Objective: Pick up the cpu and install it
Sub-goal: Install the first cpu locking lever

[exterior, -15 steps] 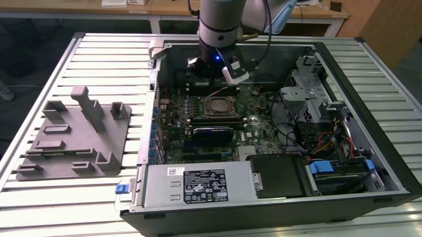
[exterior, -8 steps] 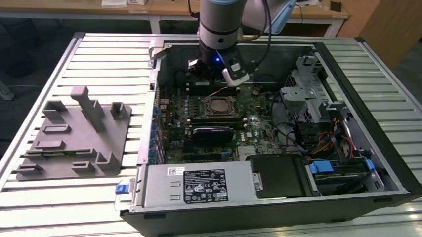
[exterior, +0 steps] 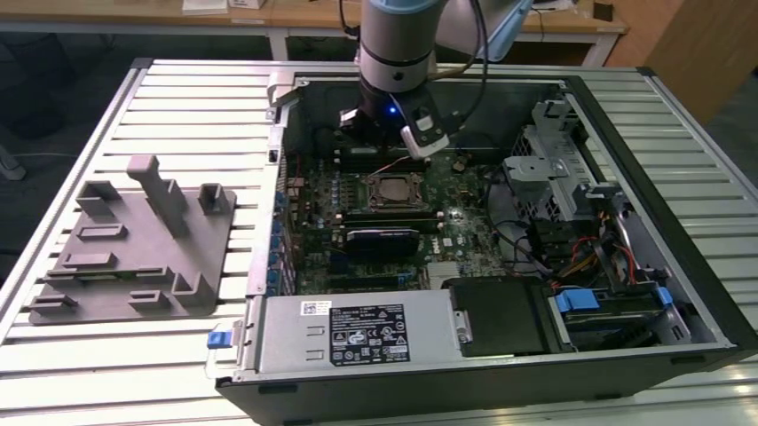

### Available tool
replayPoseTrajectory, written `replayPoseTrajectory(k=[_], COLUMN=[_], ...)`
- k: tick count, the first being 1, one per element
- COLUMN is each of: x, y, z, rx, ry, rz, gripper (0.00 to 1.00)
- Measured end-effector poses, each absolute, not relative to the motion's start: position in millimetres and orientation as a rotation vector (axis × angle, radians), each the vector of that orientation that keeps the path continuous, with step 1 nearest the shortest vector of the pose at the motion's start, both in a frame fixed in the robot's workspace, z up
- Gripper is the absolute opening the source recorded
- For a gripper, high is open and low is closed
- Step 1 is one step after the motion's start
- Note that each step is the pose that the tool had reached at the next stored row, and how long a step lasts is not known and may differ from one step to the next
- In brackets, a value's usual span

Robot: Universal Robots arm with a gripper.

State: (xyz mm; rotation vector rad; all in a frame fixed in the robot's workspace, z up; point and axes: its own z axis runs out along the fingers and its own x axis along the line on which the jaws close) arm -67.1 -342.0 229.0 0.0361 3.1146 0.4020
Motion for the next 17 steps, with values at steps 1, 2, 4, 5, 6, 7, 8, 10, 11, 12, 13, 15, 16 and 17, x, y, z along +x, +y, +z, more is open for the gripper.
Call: replayPoseTrajectory(k=[1,2,4,5,6,7,8,10,11,12,13,15,16,17], x=[-66.3,-65.5,-63.8,-62.9,-62.2,-61.6,-61.3,-61.1,-61.0,-60.9,-60.7,-59.9,-59.4,-58.7], y=[-342.0,-342.0,-342.0,-342.0,-342.0,-342.0,-342.0,-342.0,-342.0,-342.0,-342.0,-342.0,-342.0,-342.0], z=[228.6,228.1,227.3,226.8,226.4,225.9,225.4,224.2,223.3,222.6,221.9,220.5,219.9,219.3], rx=[0.036,0.036,0.036,0.036,0.036,0.036,0.036,0.035,0.034,0.033,0.032,0.031,0.030,0.030], ry=[3.115,3.114,3.114,3.114,3.114,3.114,3.113,3.109,3.105,3.101,3.097,3.091,3.088,3.086], rz=[0.402,0.402,0.402,0.402,0.402,0.402,0.402,0.401,0.401,0.401,0.400,0.399,0.399,0.399], gripper=[0.11,0.11,0.11,0.11,0.11,0.11,0.11,0.11,0.11,0.11,0.11,0.11,0.11,0.11])
